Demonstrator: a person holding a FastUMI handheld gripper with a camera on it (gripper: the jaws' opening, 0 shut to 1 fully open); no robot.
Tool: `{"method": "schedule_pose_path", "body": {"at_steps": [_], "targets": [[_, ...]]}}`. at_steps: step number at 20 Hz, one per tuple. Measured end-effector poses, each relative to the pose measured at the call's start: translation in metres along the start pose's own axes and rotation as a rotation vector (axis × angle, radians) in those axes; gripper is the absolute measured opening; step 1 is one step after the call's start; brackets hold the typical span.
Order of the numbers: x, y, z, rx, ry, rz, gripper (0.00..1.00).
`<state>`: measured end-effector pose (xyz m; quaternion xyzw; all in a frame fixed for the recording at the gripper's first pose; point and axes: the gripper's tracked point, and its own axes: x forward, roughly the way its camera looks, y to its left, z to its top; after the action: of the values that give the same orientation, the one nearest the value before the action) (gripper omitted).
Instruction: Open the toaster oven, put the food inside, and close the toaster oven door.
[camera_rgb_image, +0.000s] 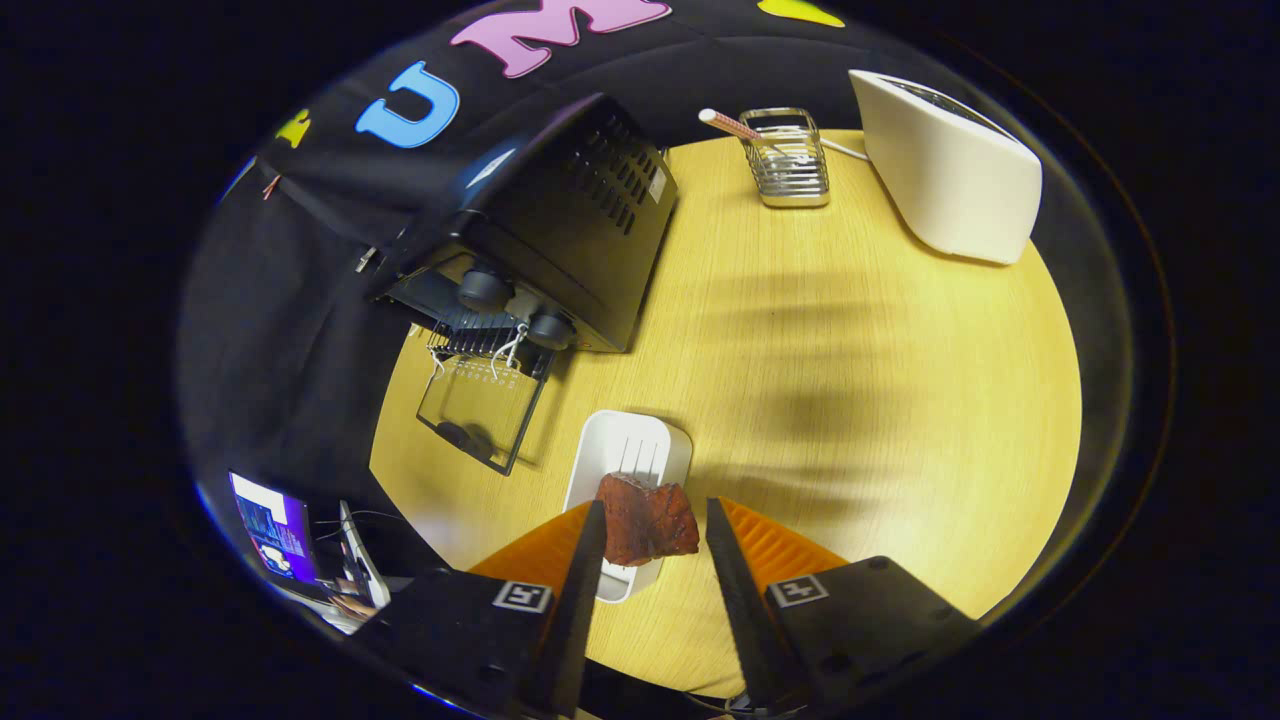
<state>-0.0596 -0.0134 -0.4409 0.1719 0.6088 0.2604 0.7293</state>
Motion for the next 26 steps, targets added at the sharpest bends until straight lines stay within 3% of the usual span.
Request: {"method": "schedule_pose_path", "body": {"at_steps": [5, 7, 11, 15, 21, 26], "targets": [[-0.003, 0.007, -0.004, 0.04, 0.016, 0.084, 0.22], [-0.004, 0.002, -0.002, 0.017, -0.007, 0.057, 0.14], [-0.021, 0.011, 0.006, -0.012, -0.1, 0.001, 0.14], [-0.05, 0.04, 0.01, -0.01, -0.207, -0.003, 0.14], [-0.09, 0.116, 0.009, 0.012, -0.353, 0.047, 0.14], [-0.095, 0.176, 0.002, -0.028, -0.4, 0.077, 0.14]]}}
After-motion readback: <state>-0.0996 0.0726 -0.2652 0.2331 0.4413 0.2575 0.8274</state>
